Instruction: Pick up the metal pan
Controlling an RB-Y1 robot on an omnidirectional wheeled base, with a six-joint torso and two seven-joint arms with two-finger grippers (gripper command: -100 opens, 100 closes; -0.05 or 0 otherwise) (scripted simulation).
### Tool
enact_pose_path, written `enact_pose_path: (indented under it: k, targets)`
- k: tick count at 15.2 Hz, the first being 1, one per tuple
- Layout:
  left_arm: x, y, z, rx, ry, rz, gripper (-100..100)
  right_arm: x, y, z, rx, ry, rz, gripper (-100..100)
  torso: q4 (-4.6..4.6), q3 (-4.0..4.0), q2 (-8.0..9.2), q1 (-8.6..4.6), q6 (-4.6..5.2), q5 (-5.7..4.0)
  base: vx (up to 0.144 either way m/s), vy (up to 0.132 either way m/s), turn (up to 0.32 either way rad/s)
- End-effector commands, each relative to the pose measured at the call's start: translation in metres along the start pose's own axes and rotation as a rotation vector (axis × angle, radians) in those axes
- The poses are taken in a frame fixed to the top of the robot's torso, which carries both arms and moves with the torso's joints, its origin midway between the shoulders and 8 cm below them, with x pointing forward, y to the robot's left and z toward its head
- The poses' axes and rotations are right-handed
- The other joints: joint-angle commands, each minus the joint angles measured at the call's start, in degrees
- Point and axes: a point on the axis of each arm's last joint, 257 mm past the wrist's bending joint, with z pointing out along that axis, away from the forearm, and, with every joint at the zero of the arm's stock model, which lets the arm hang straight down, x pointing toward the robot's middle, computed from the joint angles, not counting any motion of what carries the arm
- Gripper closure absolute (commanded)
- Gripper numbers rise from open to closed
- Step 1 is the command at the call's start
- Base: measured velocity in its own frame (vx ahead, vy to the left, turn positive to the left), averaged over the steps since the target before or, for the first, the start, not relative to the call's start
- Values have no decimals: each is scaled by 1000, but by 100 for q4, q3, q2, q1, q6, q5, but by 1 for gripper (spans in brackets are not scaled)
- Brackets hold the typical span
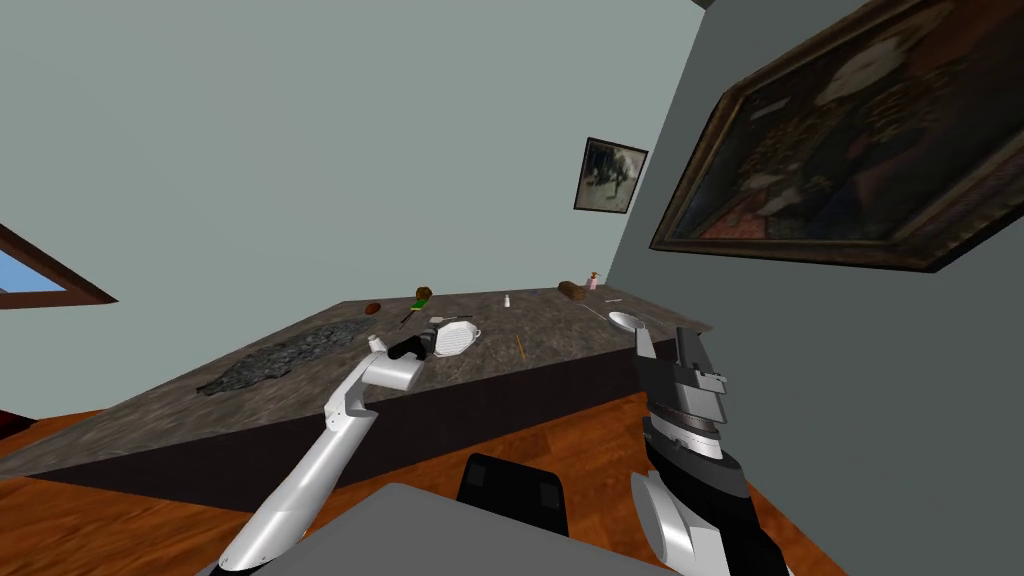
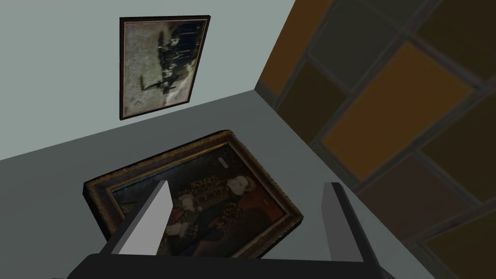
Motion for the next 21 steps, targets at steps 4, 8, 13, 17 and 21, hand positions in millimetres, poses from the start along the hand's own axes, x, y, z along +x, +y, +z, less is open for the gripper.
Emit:
enact_pose_path:
  k: [4, 8, 13, 17, 21]
  targets:
    - [-7, 16, 4, -91, -25, -43, -100, 0, 0, 0, 0, 0, 0, 0, 0, -1, -1, 0, 1, 0, -3, -7, -76]
    - [-10, 31, 4, -159, -43, -63, -100, 0, 0, 0, 0, 0, 0, 0, -1, -1, -2, -1, 3, 0, -1, -6, -77]
    - [-14, 47, 3, -244, -65, -101, -100, 0, 0, 0, 0, 0, 0, 0, -1, -2, -4, 0, 1, 0, 3, -5, -61]
    - [-16, 60, 1, -302, -80, -119, -100, 0, 0, 0, 0, 0, 0, 0, -2, -4, -7, 1, 2, 0, 9, -1, -77]
    - [-17, 77, -3, -382, -99, -150, -100, 0, 0, 0, 0, 0, 0, 0, -2, -5, -9, 2, 3, 1, 15, 1, -77]
